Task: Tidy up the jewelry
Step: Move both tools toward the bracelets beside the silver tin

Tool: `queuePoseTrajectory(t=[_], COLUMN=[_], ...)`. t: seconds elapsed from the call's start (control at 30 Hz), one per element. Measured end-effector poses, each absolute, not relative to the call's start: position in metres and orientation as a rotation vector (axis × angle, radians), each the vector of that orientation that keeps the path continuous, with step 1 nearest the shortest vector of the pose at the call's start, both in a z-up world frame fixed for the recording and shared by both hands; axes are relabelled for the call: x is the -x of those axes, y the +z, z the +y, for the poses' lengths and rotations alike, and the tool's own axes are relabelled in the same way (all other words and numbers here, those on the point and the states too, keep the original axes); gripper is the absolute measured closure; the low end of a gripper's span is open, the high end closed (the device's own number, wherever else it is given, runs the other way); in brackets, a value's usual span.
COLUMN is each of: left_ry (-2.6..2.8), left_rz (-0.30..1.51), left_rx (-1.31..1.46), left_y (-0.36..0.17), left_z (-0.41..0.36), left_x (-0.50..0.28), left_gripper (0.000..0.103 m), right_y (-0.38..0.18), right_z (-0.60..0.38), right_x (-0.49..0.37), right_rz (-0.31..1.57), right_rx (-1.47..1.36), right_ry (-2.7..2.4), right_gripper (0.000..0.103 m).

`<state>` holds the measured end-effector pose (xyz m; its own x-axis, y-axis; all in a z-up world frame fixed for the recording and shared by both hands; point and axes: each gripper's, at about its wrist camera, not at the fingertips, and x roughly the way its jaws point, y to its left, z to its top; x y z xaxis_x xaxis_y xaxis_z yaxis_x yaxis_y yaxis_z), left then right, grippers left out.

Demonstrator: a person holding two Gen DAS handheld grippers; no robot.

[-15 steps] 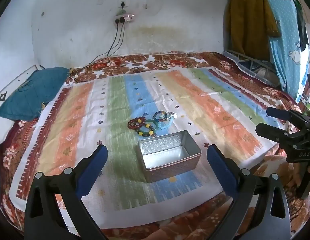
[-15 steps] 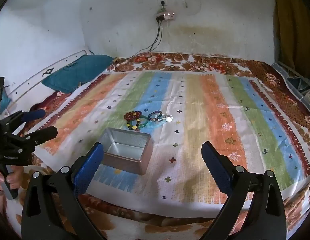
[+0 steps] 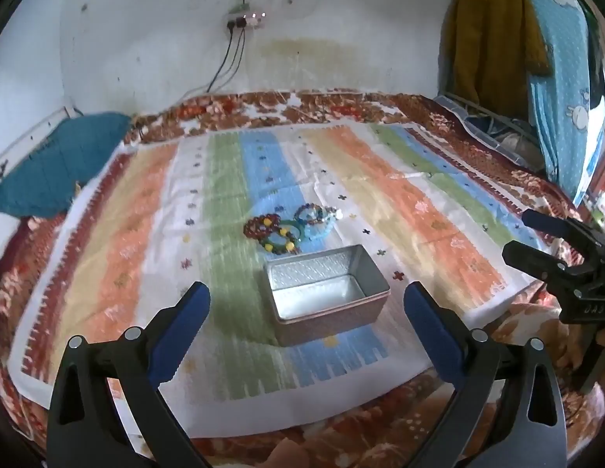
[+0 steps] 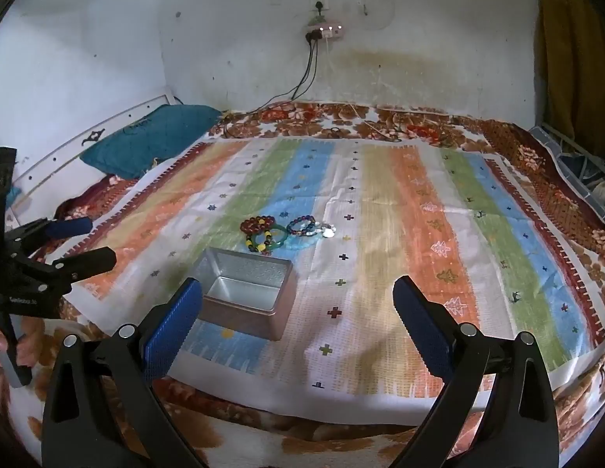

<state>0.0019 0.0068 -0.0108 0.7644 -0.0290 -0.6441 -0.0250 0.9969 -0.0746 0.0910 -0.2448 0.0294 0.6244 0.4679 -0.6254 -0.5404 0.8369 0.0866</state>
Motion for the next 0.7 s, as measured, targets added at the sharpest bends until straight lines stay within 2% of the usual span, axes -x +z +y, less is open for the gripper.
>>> queuePoseTrajectory(t=[0.7], left_ry=[0.007], left_rz=[0.758], left_rx=[0.16], left_y=[-0.017], left_z=[0.021], left_x=[-0.01], left_gripper=[0.006], right_y=[0.031], right_z=[-0.245], right_x=[-0.095], right_rz=[0.682], right_rx=[0.107], right_ry=[0.558], right_gripper=[0.004])
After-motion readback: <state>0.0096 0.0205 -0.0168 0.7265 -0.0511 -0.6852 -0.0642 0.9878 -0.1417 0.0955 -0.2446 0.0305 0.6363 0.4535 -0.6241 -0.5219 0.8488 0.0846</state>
